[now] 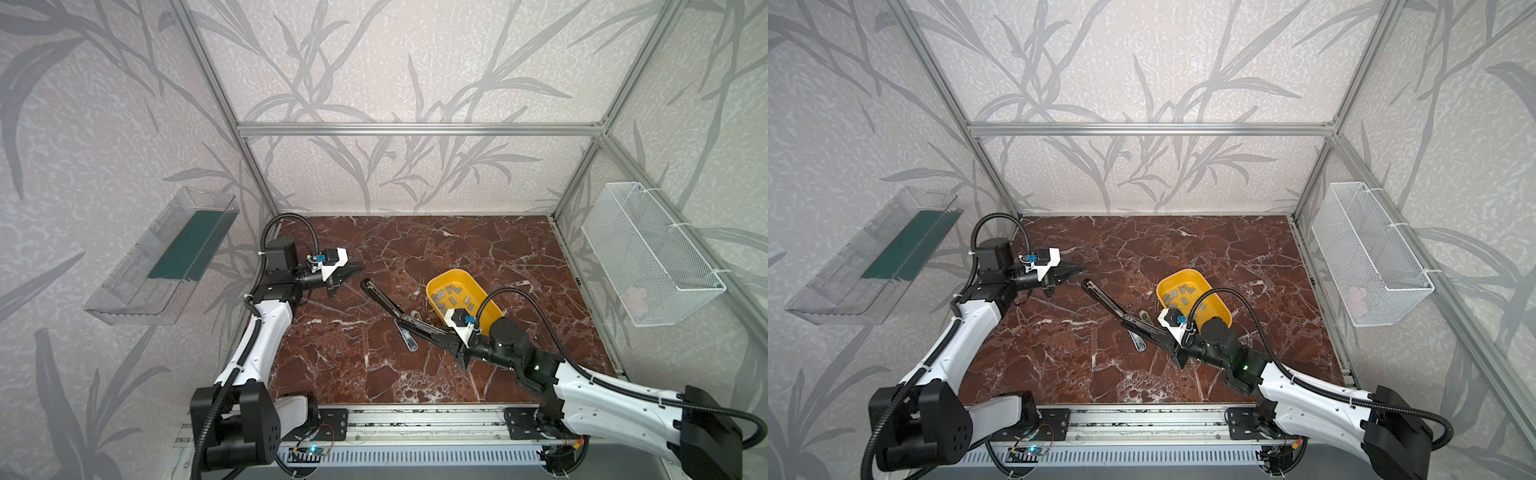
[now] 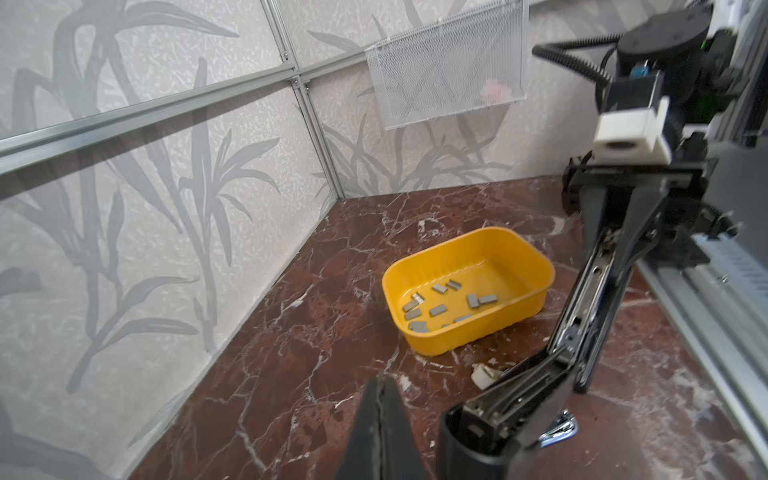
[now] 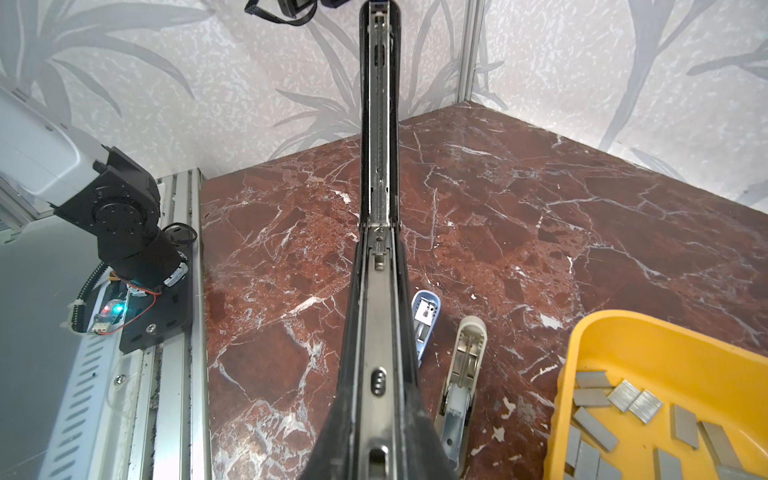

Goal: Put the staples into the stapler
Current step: 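Raise the black stapler's top half with the left gripper while the right holds the base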

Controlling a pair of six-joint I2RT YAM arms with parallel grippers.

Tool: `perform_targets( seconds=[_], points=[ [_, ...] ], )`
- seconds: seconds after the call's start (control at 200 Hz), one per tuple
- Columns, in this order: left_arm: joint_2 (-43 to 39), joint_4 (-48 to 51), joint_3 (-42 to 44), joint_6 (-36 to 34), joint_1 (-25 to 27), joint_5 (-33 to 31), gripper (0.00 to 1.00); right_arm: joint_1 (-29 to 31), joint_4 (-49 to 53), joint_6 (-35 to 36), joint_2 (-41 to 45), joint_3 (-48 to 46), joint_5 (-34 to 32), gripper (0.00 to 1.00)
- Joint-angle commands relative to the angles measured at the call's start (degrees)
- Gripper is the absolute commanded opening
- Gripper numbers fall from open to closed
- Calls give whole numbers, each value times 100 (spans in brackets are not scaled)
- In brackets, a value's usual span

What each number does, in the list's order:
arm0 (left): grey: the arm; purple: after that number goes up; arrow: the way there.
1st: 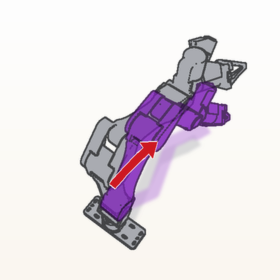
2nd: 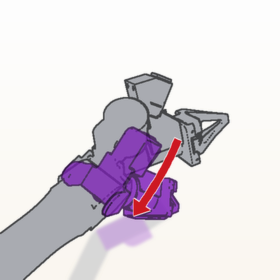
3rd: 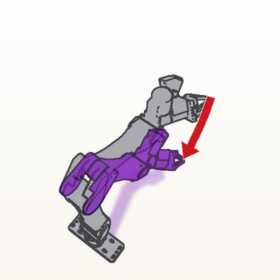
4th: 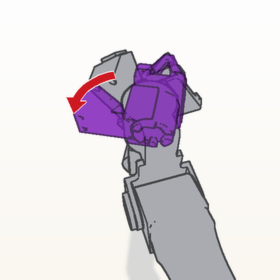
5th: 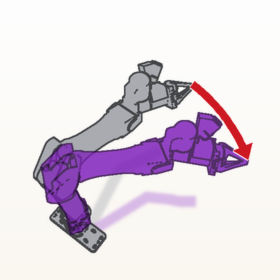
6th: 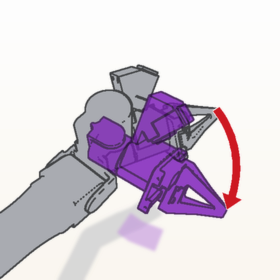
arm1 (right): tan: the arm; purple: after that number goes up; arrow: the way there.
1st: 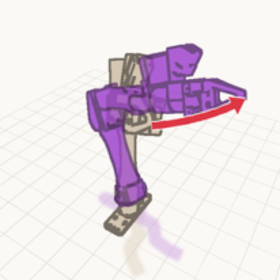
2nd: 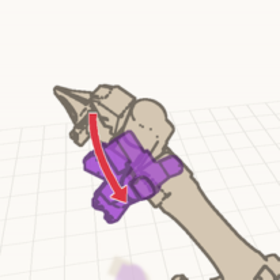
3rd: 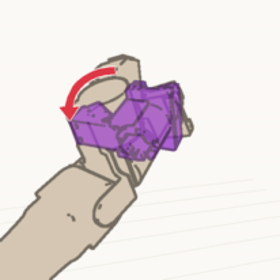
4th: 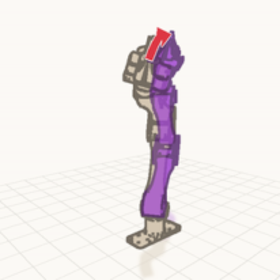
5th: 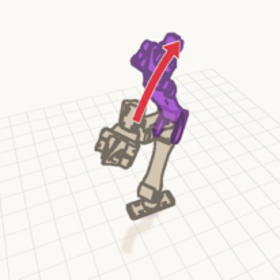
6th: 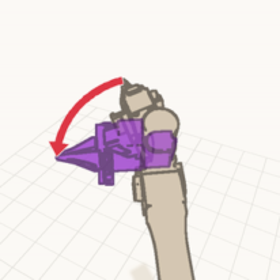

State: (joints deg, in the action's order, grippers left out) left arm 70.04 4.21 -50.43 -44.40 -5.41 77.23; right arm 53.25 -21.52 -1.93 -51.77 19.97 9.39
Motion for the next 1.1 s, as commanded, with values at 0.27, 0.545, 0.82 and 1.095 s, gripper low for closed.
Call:
perform_targets(
  seconds=[0.27,0.545,0.82,1.095],
  points=[
    [-589,-2157,675,877,179,-1513,17,44,-256,-64,456,126,-899,0],
    [-914,-1487,225,897,1603,-2820,28,309,-168,-12,346,222,-1203,0],
    [-646,-784,203,347,2742,-3794,29,487,-293,12,334,180,-1326,0],
    [-164,-314,149,-192,2764,-4085,32,484,-352,-69,895,-45,-1598,0]
  ],
)
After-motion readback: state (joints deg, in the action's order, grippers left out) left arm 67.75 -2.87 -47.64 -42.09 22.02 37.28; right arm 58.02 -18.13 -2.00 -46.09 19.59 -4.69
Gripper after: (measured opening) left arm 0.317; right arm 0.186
